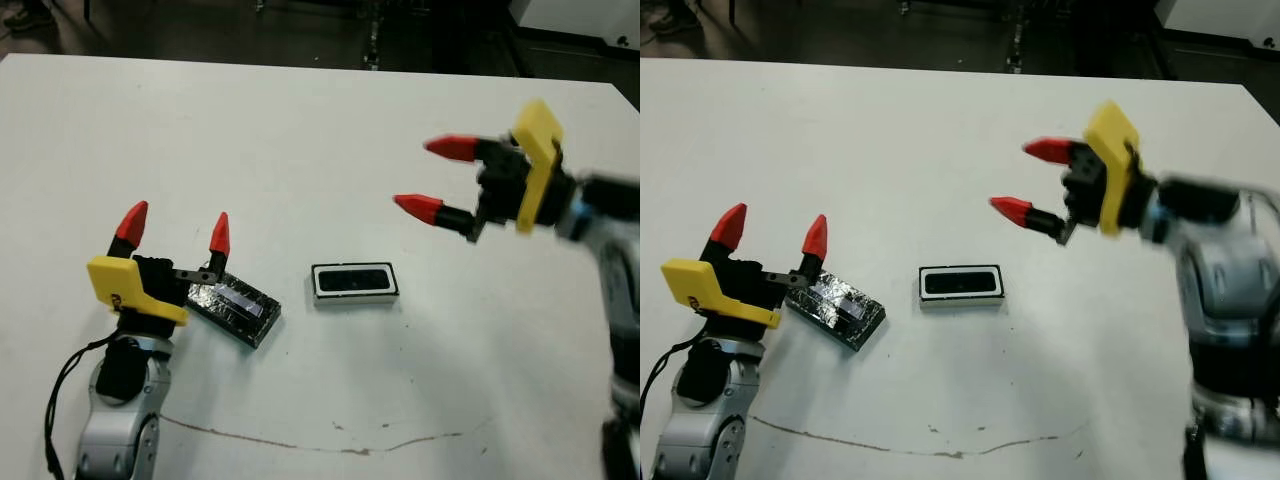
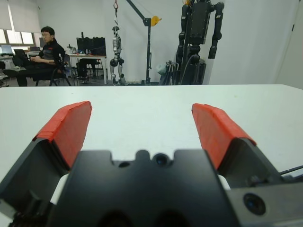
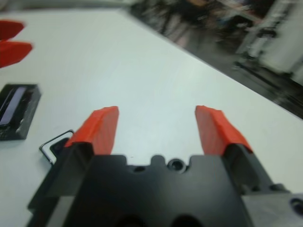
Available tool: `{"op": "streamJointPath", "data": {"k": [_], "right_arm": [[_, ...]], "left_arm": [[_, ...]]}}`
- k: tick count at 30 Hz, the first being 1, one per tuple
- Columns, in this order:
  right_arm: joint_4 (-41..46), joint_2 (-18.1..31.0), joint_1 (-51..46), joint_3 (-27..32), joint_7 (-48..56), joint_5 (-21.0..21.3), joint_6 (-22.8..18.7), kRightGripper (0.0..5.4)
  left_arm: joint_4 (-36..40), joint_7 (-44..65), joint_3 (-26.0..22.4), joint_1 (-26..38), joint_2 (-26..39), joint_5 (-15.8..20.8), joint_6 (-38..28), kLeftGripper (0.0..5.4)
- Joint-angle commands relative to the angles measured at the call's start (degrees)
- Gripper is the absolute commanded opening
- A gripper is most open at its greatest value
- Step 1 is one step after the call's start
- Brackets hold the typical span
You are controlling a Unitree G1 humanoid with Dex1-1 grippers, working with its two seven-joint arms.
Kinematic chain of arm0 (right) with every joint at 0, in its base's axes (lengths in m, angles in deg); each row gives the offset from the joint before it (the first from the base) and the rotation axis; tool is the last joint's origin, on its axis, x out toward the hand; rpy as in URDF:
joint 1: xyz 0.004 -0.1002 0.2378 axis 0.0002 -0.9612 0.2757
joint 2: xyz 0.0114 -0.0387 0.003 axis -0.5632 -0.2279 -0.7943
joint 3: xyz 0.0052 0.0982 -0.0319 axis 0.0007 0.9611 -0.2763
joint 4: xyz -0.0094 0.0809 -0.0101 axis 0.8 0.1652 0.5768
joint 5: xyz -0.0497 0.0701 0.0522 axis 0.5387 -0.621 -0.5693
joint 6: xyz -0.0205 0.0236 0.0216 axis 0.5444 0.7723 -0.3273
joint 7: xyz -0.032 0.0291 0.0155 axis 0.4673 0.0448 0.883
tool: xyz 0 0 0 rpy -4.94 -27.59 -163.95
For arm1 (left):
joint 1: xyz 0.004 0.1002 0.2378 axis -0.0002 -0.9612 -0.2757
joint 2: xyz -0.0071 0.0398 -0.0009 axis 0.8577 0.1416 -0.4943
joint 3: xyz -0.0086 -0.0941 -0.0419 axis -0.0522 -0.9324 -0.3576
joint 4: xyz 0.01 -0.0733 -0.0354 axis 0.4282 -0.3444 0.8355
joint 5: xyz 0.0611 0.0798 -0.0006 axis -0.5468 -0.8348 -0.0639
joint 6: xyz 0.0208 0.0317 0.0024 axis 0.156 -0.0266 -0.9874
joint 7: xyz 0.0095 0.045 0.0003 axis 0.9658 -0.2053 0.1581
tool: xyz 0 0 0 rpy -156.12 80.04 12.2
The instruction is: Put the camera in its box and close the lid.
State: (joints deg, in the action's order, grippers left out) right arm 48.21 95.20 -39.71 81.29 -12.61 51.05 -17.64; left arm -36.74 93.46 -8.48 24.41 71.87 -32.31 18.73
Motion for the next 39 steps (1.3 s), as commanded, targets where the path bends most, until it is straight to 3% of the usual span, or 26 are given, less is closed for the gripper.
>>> {"op": "streamJointPath", "data": {"k": [1,4,10,16,20,23,28,31,34,37,39], "right_arm": [[5.83,-4.84,-7.16,3.4,-8.25,-1.87,0.78,3.6],[9.86,-8.62,-12.93,3.76,-14.82,-1.66,2.13,3.08],[10.23,-15.73,-20.88,1.93,-22.12,-0.74,11.94,2.04],[8.35,-17.01,-22.47,0.25,-24.86,-0.82,14.65,1.05],[7.28,-16.95,-22.45,-0.04,-25.3,-1.66,16.05,0.4],[7.34,-16.29,-22.72,-0.31,-25.46,-1.6,16.11,0.01],[8.31,-15.17,-23.5,-0.05,-25.3,-1.55,16.11,0.01],[8.52,-14.6,-23.98,0.42,-25.15,-2.29,15.97,0.01],[8.75,-13.75,-24.6,0.6,-25.39,-1.99,15.76,0.01],[8.93,-12.85,-25.01,0.85,-25.56,-2.14,15.17,0.01],[9.03,-12.37,-25.25,0.95,-25.6,-2.11,15.13,0.01]], "left_arm": [[0.11,0.3,-0.13,0.18,0.72,-0.26,0.53,5.4],[0.14,0.61,-0.29,0.46,0.86,0.31,0.44,5.4],[0.19,2.68,-0.97,1.26,2.76,0.44,-0.46,5.4],[3.27,6.25,-2.85,2.52,7.79,1.3,1.35,5.4],[4.85,14.66,-5.37,5.22,15.9,7.56,6.35,5.4],[2.02,29.44,-7.2,10.51,27.76,14.22,10.21,5.4],[-7.44,48.48,-5.44,23.93,41.6,19.29,17.07,5.4],[-17.08,60.86,-0.17,34.76,46.18,18.28,19.2,5.4],[-26.62,74.54,5.88,43.91,47.61,14.53,13.98,5.4],[-29.0,81.85,11.75,49.22,49.5,6.09,4.43,5.4],[-27.29,83.55,13.91,51.35,50.46,3.03,4.7,5.4]]}}
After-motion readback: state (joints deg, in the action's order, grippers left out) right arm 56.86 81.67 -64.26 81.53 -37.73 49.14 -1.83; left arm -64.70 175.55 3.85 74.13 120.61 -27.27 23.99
